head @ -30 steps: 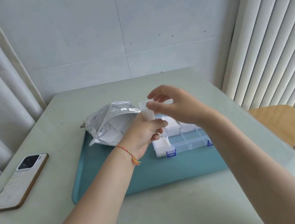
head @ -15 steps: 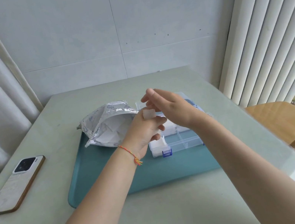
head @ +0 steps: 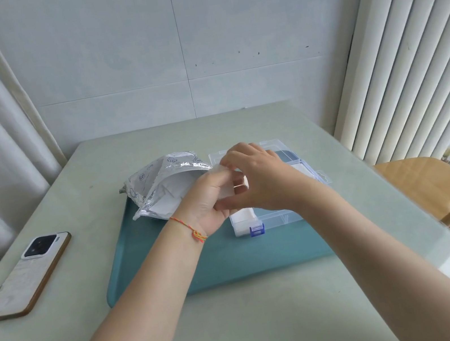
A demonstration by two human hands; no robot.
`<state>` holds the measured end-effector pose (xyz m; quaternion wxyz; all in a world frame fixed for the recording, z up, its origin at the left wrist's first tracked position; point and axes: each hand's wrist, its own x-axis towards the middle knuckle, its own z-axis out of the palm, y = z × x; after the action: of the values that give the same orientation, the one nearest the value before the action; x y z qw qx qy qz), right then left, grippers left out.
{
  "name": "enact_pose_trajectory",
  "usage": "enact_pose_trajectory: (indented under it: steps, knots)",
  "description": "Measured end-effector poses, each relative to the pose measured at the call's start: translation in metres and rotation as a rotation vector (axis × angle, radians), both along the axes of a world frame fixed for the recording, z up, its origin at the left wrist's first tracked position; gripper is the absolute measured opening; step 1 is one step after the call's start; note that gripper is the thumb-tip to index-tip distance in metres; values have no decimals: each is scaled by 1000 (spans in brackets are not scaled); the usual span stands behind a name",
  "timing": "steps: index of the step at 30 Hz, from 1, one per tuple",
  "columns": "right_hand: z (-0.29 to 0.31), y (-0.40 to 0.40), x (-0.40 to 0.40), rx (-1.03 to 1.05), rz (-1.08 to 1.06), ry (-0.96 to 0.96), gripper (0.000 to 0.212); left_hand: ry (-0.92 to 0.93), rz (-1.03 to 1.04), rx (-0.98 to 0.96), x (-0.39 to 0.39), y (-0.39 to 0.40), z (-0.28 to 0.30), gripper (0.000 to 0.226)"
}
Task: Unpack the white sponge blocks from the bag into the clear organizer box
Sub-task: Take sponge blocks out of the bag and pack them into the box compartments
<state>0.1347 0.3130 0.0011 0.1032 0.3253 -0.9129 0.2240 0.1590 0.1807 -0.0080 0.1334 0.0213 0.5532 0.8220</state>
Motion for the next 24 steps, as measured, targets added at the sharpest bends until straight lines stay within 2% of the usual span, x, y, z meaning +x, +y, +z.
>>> enact_pose_trajectory:
  steps: [2,4,7,9,11,13,16,19,24]
  knots:
    - [0,1,1,44,6,-13,77,-24,76,-37,-1,-1,-2,26]
    - [-3,0,1,63,24,4,74,-8,111,-57,-1,-2,-4,27]
    - [-6,-1,0,32,7,46,68,4,20,-24,1,-3,-3,16]
    - [-4,2,-1,32,19,-27,74,-37,13,-38,4,-3,-3,14]
    - [2,9,-1,-21,44,-201,74,-60,113,-114,4,-2,-4,13]
    - [7,14,-2,-206,72,-358,55,-24,209,-257,2,-2,-7,12]
    - [11,10,-2,-463,52,-355,23,75,210,-384,-1,-2,-8,19]
    - [7,3,1,-469,87,-317,17,184,137,-485,3,4,-4,22]
    - [5,1,-3,-470,54,-244,15,208,95,-430,6,6,-8,28]
